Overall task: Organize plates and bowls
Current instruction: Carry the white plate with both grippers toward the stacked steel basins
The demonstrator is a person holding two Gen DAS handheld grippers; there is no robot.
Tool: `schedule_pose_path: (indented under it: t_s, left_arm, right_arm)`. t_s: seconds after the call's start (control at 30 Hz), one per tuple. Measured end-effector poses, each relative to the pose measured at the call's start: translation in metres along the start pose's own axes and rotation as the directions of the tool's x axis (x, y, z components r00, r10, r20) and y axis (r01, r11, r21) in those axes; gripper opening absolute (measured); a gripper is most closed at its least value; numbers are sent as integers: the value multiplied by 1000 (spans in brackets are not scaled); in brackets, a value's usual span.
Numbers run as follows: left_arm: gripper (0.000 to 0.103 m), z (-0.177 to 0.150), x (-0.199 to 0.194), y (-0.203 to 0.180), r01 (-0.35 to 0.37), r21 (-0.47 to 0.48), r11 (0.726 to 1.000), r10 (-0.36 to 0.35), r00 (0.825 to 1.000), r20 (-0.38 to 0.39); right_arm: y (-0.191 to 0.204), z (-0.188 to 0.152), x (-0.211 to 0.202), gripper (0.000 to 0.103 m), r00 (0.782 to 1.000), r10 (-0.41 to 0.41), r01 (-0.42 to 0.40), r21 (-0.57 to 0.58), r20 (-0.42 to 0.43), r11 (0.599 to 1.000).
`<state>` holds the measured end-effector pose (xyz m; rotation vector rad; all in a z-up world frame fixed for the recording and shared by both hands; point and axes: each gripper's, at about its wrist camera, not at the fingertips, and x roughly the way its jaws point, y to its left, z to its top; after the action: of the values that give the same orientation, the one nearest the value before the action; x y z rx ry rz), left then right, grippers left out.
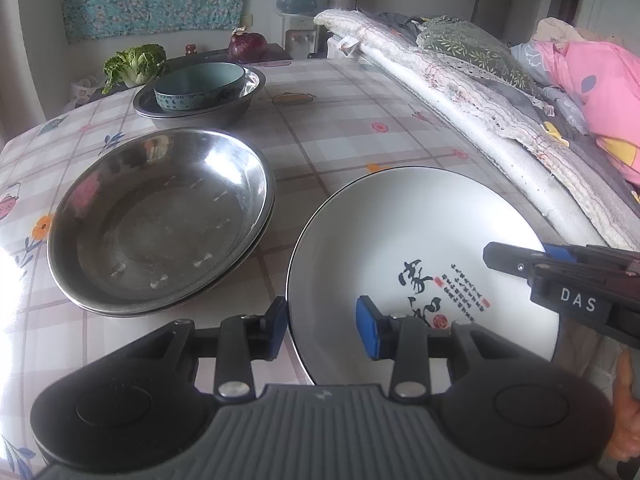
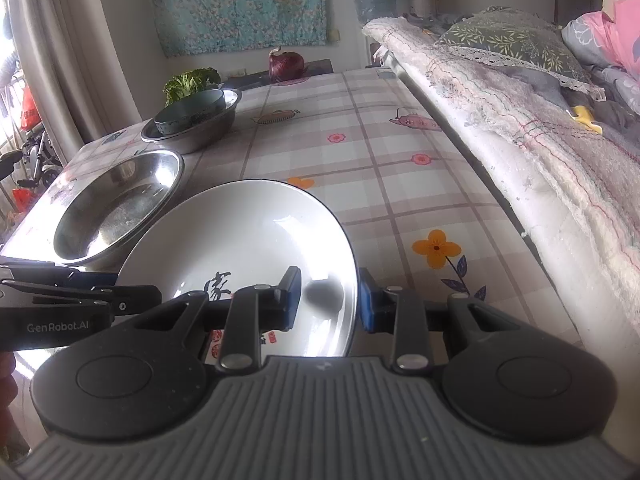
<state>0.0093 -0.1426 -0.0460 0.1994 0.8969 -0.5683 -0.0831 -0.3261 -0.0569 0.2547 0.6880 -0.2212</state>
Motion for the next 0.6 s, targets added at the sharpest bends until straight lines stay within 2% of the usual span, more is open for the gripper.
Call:
schedule_pose_path:
  t_s: [0.33,0.6]
  left_arm:
    - [38,5,-9,11,-1,-36,999,2,1000,30]
    - [38,12,-18,36,-21,-93,995,27,997,66]
  right_arm:
    - [10,12,-6,29,1000,16,-16,-18,25,1000]
    - [32,30,-3,29,998,46,-44,-65,43,997]
